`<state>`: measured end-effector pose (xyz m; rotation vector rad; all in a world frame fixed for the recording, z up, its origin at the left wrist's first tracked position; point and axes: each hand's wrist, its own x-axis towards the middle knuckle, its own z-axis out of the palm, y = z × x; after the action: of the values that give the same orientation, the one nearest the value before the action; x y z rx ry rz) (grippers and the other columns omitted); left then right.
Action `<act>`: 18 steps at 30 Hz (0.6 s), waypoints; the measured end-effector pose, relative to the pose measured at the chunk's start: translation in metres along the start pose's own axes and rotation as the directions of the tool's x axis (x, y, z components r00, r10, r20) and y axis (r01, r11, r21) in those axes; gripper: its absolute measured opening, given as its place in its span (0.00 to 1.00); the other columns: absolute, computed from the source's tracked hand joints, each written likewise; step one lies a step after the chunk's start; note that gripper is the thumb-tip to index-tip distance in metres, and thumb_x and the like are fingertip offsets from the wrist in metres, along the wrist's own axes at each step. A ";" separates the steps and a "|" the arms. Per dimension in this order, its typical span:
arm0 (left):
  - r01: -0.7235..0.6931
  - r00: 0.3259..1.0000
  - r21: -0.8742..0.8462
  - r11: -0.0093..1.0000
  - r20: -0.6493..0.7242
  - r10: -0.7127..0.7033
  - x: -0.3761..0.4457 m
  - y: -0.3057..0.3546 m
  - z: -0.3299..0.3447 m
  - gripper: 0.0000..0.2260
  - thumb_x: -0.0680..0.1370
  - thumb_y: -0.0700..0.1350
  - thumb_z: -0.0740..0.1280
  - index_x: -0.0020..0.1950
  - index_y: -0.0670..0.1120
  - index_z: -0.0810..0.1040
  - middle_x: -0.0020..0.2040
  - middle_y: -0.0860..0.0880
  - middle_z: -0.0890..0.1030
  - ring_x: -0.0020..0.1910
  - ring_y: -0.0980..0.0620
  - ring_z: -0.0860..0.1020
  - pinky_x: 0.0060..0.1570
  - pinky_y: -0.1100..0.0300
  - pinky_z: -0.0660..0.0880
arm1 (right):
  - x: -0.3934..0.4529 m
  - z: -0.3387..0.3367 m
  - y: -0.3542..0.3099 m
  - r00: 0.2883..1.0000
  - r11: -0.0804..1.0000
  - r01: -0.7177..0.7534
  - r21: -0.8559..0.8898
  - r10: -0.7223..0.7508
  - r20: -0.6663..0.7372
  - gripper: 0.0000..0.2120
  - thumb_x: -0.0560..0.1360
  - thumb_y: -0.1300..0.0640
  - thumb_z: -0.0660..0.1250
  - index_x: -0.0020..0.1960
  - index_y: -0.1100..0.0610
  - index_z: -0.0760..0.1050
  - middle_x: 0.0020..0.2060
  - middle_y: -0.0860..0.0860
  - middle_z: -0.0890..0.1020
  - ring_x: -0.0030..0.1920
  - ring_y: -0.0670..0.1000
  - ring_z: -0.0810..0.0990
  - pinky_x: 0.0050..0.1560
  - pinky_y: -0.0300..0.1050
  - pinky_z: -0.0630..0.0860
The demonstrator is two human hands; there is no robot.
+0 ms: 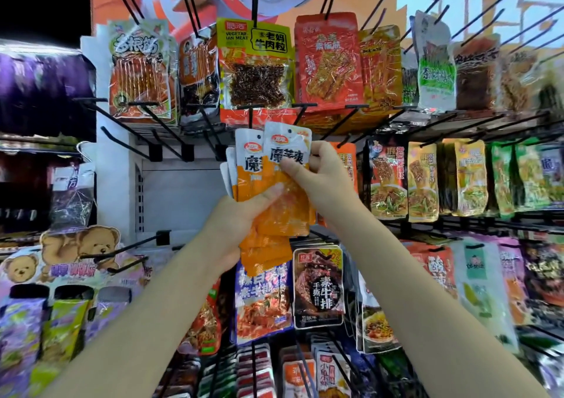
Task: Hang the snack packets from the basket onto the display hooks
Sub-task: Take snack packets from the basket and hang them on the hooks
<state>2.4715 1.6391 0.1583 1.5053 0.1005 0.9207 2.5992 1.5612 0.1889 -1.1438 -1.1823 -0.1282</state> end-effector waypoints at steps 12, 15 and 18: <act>0.011 1.000 -0.093 0.996 -0.003 -0.011 0.004 0.008 -0.017 0.16 0.83 0.54 0.61 0.59 0.42 0.77 0.46 0.38 0.84 0.35 0.42 0.82 0.36 0.51 0.80 | 0.021 -0.024 0.023 0.984 0.982 0.177 0.060 -0.177 -0.011 0.20 0.79 0.54 0.70 0.65 0.34 0.75 0.67 0.45 0.78 0.69 0.56 0.75 0.65 0.62 0.76; 0.010 1.000 -0.081 0.997 -0.003 -0.011 0.004 0.006 -0.018 0.16 0.83 0.54 0.61 0.58 0.42 0.77 0.47 0.38 0.85 0.36 0.41 0.82 0.40 0.50 0.80 | 0.028 -0.019 0.023 0.985 0.985 0.170 0.015 -0.170 -0.015 0.20 0.79 0.54 0.70 0.64 0.33 0.75 0.68 0.42 0.77 0.72 0.57 0.72 0.65 0.63 0.75; 0.006 1.000 -0.071 0.997 0.025 -0.004 0.003 0.006 -0.021 0.15 0.83 0.54 0.61 0.60 0.44 0.77 0.49 0.38 0.85 0.38 0.41 0.84 0.41 0.50 0.81 | 0.032 -0.016 0.027 0.991 0.990 0.133 -0.048 -0.134 -0.029 0.19 0.78 0.52 0.71 0.62 0.30 0.75 0.66 0.46 0.78 0.71 0.59 0.73 0.65 0.64 0.75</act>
<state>2.4581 1.6562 0.1624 1.4491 0.0531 0.8926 2.6402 1.5767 0.1980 -1.0987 -1.2328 -0.2764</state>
